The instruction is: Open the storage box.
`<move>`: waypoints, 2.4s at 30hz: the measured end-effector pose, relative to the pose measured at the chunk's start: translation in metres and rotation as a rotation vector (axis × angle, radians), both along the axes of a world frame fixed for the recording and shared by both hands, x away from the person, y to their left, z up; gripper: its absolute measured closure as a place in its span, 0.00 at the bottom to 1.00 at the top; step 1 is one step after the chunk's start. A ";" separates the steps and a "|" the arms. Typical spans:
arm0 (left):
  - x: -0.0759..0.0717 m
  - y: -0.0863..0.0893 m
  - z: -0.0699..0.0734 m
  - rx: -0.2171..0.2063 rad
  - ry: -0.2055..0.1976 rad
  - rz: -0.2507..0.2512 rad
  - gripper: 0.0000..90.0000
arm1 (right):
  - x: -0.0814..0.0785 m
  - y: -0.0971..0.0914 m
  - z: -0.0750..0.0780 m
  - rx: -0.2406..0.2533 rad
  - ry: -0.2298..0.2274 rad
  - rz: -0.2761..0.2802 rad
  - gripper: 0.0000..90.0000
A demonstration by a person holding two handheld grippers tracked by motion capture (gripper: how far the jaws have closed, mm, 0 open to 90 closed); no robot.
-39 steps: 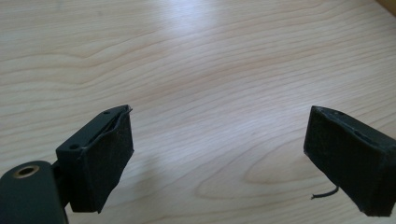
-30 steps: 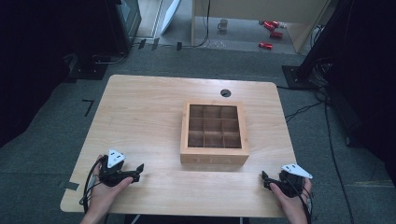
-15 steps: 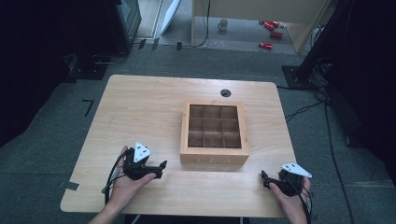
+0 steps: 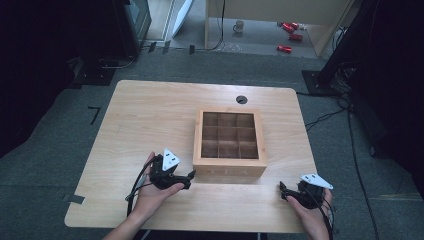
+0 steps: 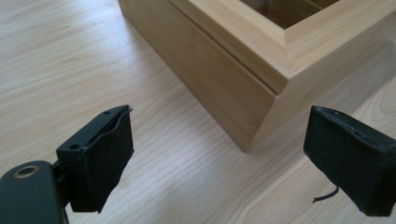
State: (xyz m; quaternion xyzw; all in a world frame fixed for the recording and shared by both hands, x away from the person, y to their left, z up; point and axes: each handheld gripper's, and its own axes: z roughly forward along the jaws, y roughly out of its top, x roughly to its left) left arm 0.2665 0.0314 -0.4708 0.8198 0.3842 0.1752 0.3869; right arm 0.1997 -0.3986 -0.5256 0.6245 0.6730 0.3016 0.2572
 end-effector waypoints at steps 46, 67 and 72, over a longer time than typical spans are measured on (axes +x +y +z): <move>0.004 -0.016 -0.012 -0.116 0.021 -0.071 0.41 | 0.009 0.068 0.047 0.131 -0.265 0.254 0.56; 0.005 -0.008 -0.008 -0.184 0.061 -0.091 0.58 | 0.012 0.070 0.032 0.145 -0.222 0.286 0.64; 0.007 -0.005 -0.007 -0.194 0.056 -0.075 0.64 | 0.012 0.072 0.031 0.138 -0.221 0.296 0.65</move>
